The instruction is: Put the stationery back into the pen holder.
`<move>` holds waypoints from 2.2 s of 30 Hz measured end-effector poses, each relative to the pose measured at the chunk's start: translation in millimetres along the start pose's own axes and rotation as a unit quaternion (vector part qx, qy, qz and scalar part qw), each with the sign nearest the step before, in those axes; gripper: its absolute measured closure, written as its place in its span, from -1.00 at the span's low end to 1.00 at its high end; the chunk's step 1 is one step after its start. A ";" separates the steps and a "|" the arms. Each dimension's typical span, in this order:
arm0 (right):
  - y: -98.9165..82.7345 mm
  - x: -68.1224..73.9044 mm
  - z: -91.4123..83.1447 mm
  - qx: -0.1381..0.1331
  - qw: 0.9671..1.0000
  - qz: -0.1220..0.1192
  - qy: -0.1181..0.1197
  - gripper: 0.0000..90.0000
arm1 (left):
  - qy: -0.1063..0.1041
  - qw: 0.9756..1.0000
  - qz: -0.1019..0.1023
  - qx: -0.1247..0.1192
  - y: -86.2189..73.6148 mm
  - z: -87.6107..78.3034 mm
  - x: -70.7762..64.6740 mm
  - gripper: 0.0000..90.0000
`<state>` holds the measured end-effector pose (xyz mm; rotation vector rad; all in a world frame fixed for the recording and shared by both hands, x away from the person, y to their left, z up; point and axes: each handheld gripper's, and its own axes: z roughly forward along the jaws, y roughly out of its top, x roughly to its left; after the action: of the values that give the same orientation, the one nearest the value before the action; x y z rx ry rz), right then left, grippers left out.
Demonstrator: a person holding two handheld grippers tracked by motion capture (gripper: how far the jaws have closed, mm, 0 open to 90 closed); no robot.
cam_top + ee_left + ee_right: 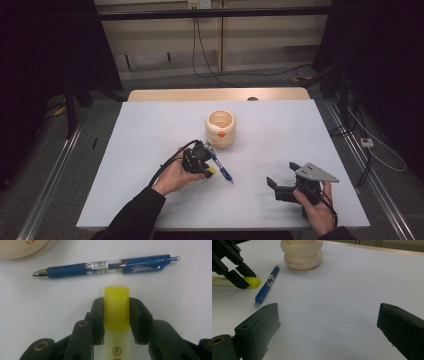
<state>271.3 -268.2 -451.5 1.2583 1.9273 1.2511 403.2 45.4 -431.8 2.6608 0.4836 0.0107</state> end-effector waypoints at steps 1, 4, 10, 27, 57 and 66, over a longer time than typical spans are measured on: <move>0.0 0.1 0.1 0.000 1.000 0.001 0.000 -0.91 | 0.000 1.000 -0.001 0.000 0.2 -0.1 -0.1 0.50; 0.1 0.0 0.1 -0.001 1.000 0.002 0.000 -0.91 | -0.004 1.000 -0.010 -0.006 -0.5 -0.1 0.9 0.50; 0.1 0.0 0.3 -0.001 1.000 0.002 0.000 -0.91 | -0.015 1.000 -0.020 -0.009 -1.9 -2.1 3.4 0.50; 0.1 -0.2 0.1 -0.001 1.000 0.003 -0.001 -0.91 | -0.017 0.996 -0.050 -0.069 -7.9 -20.7 12.4 0.50; 0.1 -0.2 -0.2 -0.001 1.000 0.003 -0.001 -0.91 | 0.055 0.965 -0.096 -0.237 -16.7 -55.2 21.3 0.50; 0.0 -0.2 -0.3 -0.001 1.000 0.003 -0.001 -0.91 | 0.072 0.953 -0.096 -0.279 -17.4 -64.8 19.0 0.50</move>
<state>271.2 -268.5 -451.3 1.2643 1.9213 1.2535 409.8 93.4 -381.6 2.0592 0.6711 0.2488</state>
